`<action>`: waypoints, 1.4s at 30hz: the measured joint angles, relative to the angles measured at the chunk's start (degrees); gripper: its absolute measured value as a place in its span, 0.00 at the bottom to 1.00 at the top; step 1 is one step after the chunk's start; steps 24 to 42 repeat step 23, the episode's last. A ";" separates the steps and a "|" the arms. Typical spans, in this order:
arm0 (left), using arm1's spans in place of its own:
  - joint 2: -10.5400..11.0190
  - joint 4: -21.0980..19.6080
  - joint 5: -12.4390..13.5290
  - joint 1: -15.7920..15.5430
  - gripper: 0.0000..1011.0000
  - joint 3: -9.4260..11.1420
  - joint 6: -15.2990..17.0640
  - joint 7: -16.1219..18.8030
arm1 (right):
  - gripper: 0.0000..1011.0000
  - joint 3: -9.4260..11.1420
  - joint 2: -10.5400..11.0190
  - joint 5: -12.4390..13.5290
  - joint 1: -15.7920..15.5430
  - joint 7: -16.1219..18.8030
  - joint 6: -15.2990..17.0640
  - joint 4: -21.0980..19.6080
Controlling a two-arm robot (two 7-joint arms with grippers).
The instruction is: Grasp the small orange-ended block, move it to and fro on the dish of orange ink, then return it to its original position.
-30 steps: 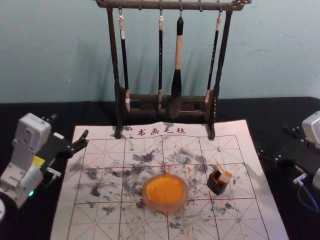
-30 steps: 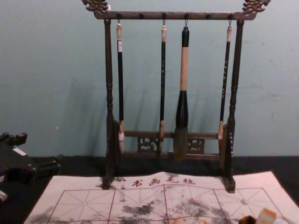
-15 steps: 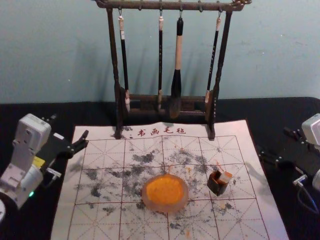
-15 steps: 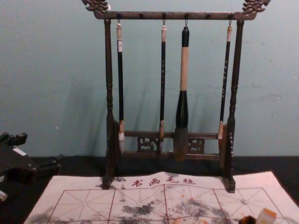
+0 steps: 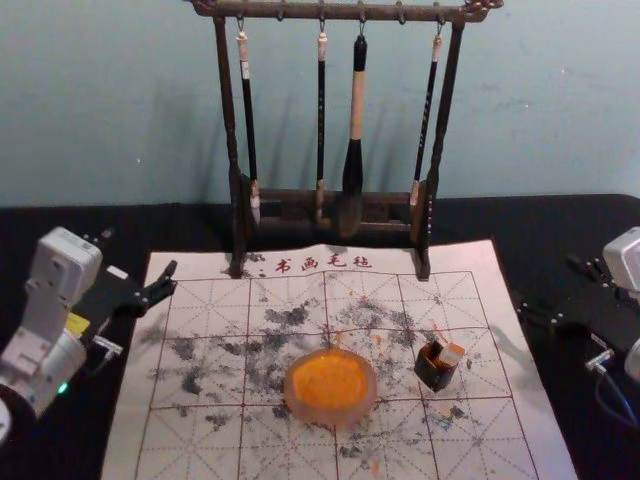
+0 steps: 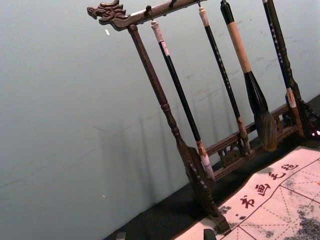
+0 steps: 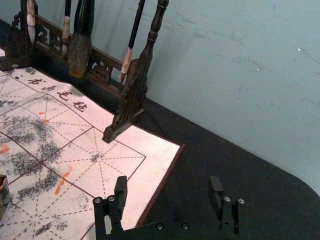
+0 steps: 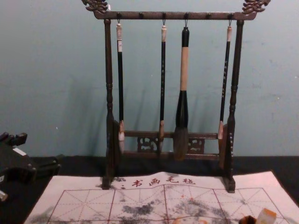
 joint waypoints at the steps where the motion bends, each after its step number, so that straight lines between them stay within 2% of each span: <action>1: 0.00 0.00 0.00 0.00 0.99 0.00 0.00 0.00 | 0.99 0.00 0.00 0.00 -0.01 -0.01 0.01 -0.01; 42: 0.00 0.00 0.00 0.00 0.99 0.00 0.00 0.00 | 0.99 0.00 0.07 0.00 -0.05 -0.01 0.03 -0.10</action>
